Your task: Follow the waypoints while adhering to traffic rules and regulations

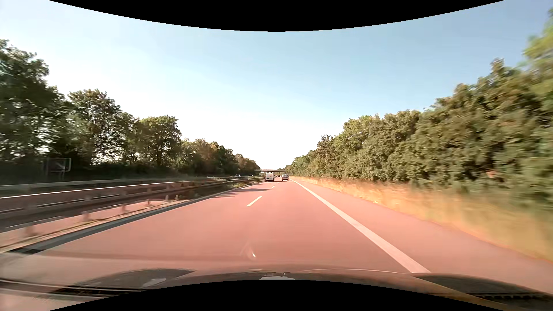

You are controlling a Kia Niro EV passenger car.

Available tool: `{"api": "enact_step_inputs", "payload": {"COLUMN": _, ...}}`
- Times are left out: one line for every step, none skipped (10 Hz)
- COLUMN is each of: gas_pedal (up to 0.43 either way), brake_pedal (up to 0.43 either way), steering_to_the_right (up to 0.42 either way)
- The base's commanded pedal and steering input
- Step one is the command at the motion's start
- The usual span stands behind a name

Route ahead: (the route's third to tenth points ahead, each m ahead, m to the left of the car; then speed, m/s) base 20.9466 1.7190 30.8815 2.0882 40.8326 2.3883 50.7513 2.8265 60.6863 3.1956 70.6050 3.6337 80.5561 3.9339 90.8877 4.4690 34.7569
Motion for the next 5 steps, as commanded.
{"api": "enact_step_inputs", "payload": {"gas_pedal": 0.358, "brake_pedal": 0.006, "steering_to_the_right": -0.001}}
{"api": "enact_step_inputs", "payload": {"gas_pedal": 0.35, "brake_pedal": 0.006, "steering_to_the_right": -0.002}}
{"api": "enact_step_inputs", "payload": {"gas_pedal": 0.35, "brake_pedal": 0.006, "steering_to_the_right": -0.003}}
{"api": "enact_step_inputs", "payload": {"gas_pedal": 0.319, "brake_pedal": 0.006, "steering_to_the_right": -0.003}}
{"api": "enact_step_inputs", "payload": {"gas_pedal": 0.299, "brake_pedal": 0.006, "steering_to_the_right": -0.004}}
